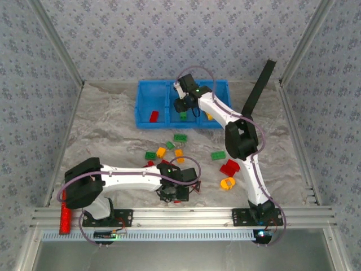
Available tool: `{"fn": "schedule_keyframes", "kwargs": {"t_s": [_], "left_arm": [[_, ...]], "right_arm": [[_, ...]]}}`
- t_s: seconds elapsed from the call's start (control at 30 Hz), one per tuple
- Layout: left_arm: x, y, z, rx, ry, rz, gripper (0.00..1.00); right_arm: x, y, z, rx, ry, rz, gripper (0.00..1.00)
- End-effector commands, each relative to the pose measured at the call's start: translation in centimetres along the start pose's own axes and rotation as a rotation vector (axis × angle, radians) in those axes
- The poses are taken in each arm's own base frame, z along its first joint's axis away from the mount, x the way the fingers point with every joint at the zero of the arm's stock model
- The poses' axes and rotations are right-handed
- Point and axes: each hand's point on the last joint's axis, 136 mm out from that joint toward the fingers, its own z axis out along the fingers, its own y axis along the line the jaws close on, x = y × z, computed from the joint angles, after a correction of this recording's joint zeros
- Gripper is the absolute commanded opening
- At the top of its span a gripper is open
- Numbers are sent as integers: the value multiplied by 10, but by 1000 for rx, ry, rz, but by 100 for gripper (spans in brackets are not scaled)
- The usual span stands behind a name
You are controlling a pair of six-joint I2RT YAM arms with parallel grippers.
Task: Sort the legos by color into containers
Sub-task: Pick up the lego from the middle-left of the table.
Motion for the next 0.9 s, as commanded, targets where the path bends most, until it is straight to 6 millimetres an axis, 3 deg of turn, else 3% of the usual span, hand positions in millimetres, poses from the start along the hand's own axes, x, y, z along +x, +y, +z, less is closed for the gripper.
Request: {"fn": "schedule_keyframes", "kwargs": {"t_s": [0.0,0.17,0.33,0.5,0.73,0.87], "left_arm": [[3,-8,1,11,13,-22,65],[-1,-5,6,-8,-4,-29,61],[-5,0,11,-49,6,-31,58],[-1,9,19,-62,25,-51,51],[-2,13,21,-64,33,-48,31],[-9,15,13,-59,17,-47,27]], "right_arm": [[-18,5,-35,-14,-49,-21,46],[-21,6,-53,-14,-69,-29,46],[-11,1,-75,5,-95,-11,47],[10,-7,-110,35,-119,11,47],[42,-34,-168,93,-154,99,52],[74,-46,-190,125,-138,173,55]]}}
